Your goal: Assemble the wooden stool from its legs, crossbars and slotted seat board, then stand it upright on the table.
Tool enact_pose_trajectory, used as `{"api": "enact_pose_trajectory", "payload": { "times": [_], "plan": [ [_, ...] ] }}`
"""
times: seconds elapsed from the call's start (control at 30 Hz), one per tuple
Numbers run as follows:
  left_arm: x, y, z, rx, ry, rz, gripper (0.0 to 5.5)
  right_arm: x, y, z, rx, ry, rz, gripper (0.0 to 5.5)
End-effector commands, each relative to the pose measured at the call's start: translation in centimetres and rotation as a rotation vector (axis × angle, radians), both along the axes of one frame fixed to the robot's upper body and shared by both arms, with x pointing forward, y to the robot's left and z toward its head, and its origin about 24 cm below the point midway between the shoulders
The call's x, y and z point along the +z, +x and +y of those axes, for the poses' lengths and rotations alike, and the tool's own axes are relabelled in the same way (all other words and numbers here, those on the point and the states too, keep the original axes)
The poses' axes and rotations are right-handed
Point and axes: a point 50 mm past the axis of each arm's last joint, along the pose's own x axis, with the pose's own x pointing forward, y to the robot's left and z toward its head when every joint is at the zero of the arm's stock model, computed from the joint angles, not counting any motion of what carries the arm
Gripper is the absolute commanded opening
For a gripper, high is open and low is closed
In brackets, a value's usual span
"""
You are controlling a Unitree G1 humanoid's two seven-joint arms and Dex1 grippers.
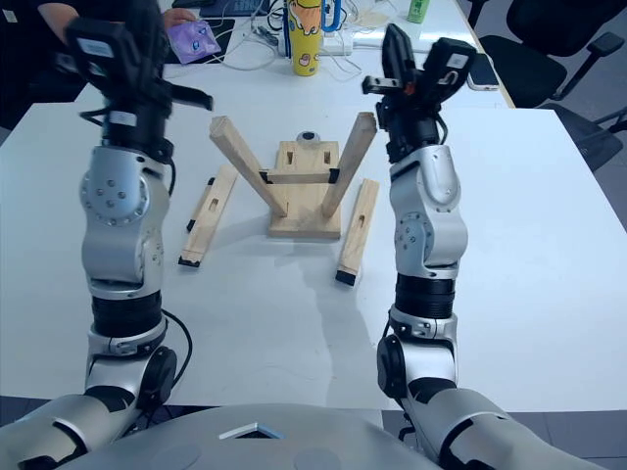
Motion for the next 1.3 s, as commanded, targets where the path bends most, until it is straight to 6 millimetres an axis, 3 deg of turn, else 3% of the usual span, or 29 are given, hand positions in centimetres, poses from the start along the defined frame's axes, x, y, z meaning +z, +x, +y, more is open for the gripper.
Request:
{"api": "enact_pose_trajectory", "payload": {
  "times": [0.03, 0.1, 0.2, 0.27, 0.33, 0.43, 0.77, 0.97, 1.17, 1.3],
  "plan": [
    [1.7, -1.0, 1.5, 0.072, 0.028, -0.112, 0.02, -0.8, 0.0, -2.9, -0.134, 0.074, 0.068, 0.00],
    [0.9, -1.0, 2.8, 0.123, 0.049, -0.079, 0.02, -3.2, -0.3, -4.4, -0.229, -0.026, 0.193, 0.00],
    [-3.1, -0.6, 5.3, 0.200, 0.082, 0.144, 0.02, -8.2, -1.5, -5.1, -0.251, -0.203, 0.470, 0.00],
    [-6.3, -0.9, 6.4, 0.218, 0.073, 0.305, 0.02, -10.2, -3.1, -4.5, -0.181, -0.239, 0.575, 0.00],
    [-9.0, -1.6, 6.7, 0.210, 0.059, 0.425, 0.02, -11.3, -5.0, -2.7, -0.026, -0.253, 0.656, 0.00],
    [-10.9, -2.3, 6.0, 0.186, 0.047, 0.502, 0.02, -11.6, -7.2, 0.1, 0.155, -0.227, 0.733, 0.00],
    [-10.7, -2.2, 5.3, 0.148, 0.017, 0.506, 0.02, -12.0, -10.3, 4.4, 0.428, -0.046, 1.086, 0.00],
    [-10.7, -2.1, 4.8, 0.132, 0.025, 0.510, 0.02, -12.4, -10.0, 4.8, 0.341, -0.107, 1.149, 0.00],
    [-11.1, -2.6, 4.4, 0.128, 0.027, 0.524, 0.02, -12.1, -9.0, 2.7, 0.173, -0.185, 1.105, 0.00],
    [-12.0, -3.0, 3.9, 0.111, 0.023, 0.559, 0.02, -11.6, -8.3, 2.6, 0.153, -0.145, 1.061, 0.00]
  ]
}}
